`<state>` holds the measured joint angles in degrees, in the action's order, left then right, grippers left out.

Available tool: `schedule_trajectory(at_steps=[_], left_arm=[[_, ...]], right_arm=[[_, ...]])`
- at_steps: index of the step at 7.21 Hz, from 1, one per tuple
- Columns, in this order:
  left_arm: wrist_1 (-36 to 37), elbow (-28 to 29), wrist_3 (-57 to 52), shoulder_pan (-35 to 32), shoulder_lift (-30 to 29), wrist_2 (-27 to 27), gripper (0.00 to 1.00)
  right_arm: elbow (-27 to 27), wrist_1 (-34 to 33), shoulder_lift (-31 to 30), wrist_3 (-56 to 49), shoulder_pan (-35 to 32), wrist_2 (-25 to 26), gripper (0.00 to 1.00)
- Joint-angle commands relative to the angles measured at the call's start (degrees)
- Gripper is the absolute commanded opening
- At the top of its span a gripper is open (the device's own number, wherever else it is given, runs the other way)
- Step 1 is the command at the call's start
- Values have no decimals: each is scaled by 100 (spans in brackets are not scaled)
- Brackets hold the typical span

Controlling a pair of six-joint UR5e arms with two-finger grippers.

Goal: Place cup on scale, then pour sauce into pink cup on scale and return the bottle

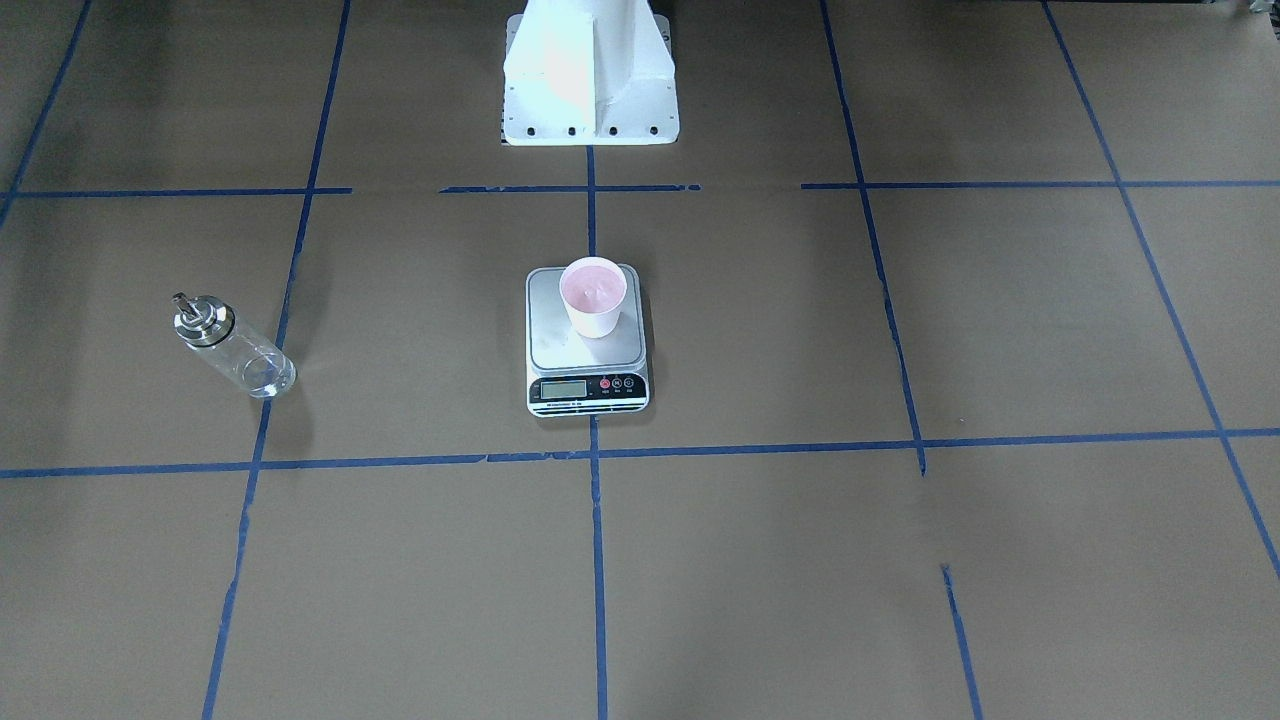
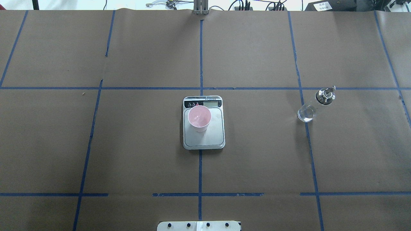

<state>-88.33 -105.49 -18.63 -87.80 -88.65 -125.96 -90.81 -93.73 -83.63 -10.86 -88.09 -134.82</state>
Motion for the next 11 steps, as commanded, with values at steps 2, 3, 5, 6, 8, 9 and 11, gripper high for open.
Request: schedule_trajectory(at_steps=[2,3,5,6,8,9,11], left_arm=[[87,107,0,-9,374,-8,100],[158,125,-9,-9,480,-17,100],[71,754,-375,0,525,-496,100],[9,897,-370,0,490,-770,100],[-26,969,-352,9,446,-799,100],[-26,986,-343,9,393,-790,100],[-18,995,-343,9,367,-790,100]], right_arm=[[160,751,-425,84,37,44,100],[160,743,-460,171,37,18,100],[116,743,-461,671,37,0,100],[116,743,-452,682,37,-9,100],[116,725,-461,682,20,-358,100],[98,716,-452,682,11,-360,100],[72,603,-417,682,-111,-378,100]])
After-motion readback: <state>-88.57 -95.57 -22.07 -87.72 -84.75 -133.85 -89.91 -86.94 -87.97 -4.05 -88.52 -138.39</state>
